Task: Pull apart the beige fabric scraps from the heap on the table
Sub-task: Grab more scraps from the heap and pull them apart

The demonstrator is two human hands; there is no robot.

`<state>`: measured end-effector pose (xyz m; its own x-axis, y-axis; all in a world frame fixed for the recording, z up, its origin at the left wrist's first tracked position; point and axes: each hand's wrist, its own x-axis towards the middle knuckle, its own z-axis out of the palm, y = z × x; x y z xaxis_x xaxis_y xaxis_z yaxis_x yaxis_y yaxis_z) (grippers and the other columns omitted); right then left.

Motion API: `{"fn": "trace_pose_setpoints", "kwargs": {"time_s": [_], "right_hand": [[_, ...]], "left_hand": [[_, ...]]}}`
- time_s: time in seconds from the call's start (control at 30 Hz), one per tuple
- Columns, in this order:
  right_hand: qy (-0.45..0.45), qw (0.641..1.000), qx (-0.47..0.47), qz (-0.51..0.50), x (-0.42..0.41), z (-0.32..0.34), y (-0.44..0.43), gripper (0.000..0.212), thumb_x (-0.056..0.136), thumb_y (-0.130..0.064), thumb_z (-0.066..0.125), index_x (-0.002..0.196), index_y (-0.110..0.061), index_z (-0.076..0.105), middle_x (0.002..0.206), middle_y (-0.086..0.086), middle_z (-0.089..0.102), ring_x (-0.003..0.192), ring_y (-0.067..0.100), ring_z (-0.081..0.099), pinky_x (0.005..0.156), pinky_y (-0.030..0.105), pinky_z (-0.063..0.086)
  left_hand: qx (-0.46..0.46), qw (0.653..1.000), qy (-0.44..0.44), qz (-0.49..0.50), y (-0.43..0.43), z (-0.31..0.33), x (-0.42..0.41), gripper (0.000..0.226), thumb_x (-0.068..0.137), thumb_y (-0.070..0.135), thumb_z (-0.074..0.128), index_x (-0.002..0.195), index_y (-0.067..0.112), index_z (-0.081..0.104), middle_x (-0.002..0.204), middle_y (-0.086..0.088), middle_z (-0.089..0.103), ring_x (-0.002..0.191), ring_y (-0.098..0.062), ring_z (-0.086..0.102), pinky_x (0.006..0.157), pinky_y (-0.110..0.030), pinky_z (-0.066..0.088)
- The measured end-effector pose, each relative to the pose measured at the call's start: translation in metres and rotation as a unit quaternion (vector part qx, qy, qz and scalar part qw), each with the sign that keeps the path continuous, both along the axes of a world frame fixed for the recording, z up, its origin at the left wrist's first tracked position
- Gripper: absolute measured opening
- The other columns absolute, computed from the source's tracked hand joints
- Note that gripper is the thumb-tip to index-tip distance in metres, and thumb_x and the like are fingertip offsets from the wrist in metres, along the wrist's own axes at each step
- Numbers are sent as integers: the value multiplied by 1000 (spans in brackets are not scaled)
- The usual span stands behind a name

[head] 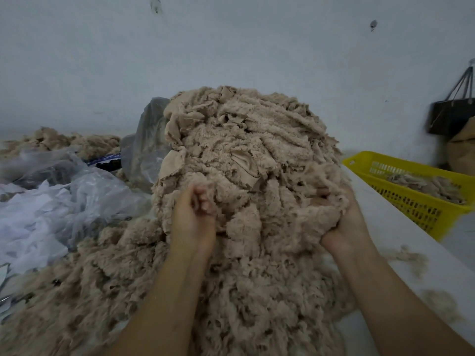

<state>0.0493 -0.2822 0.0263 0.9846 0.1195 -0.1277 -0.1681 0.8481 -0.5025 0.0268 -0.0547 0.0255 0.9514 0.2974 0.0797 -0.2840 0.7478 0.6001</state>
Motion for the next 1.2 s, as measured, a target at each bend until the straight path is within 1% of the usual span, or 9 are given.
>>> {"fn": "trace_pose_setpoints", "kwargs": {"time_s": [0.07,0.13,0.2,0.3,0.5,0.7,0.83,0.97,1.2], "right_hand": [[-8,1000,10,-18,0,2,-10,33,96,-36,49,67,-19,46,44,-8,38,34,6,36,36,16,36],[-20,1000,2,-11,-1,0,-8,37,100,-41,47,72,-17,54,48,-7,43,36,6,40,37,17,39],[-21,1000,-16,-16,0,-2,3,33,99,-39,50,80,-15,63,61,-3,54,46,9,54,46,19,49],[-51,998,-47,-6,3,-3,14,38,101,-38,50,93,-13,77,93,6,73,82,19,73,70,32,60],[-90,992,-71,51,2,-6,17,56,88,-47,54,135,-15,57,125,16,68,110,33,68,75,46,60],[-61,995,-72,19,-1,-5,25,38,99,-36,51,124,-10,63,110,11,74,98,21,73,79,36,61],[-69,997,-12,-17,-2,0,25,30,98,-25,48,118,-5,60,86,11,76,68,13,74,52,19,57],[-57,998,25,-25,1,-1,20,41,103,-24,44,139,-7,49,90,13,76,76,17,75,54,21,58],[-46,997,29,-52,3,0,15,29,103,-23,47,126,-10,60,94,11,76,79,18,75,60,24,59]], "left_hand": [[7,1000,14,16,6,1,0,40,97,11,46,58,19,51,64,5,50,57,-9,41,53,-22,38],[192,979,68,30,-4,0,-4,43,94,17,50,51,20,52,59,8,54,63,-12,44,61,-26,37],[420,900,107,48,-19,-1,-8,49,97,37,56,51,19,58,57,15,61,64,-7,53,62,-23,42],[643,762,-12,73,-33,-12,-10,57,85,72,47,74,21,69,91,14,58,91,-5,60,81,-22,51],[708,702,-79,22,-46,-19,-10,64,75,77,59,126,39,55,112,33,36,107,2,47,90,-21,44],[614,786,-28,-70,-40,-20,-10,52,79,70,65,126,58,47,121,38,50,103,25,47,73,-1,42],[489,850,7,-195,-41,-18,-13,37,86,49,73,120,45,56,99,22,73,57,-6,60,59,-14,49],[452,863,66,-218,-38,-16,-12,9,97,19,64,100,13,70,60,8,62,46,-6,47,47,-16,41],[398,885,62,-235,-35,-15,-12,22,105,17,46,87,12,56,63,4,58,55,-7,49,56,-22,41]]}}
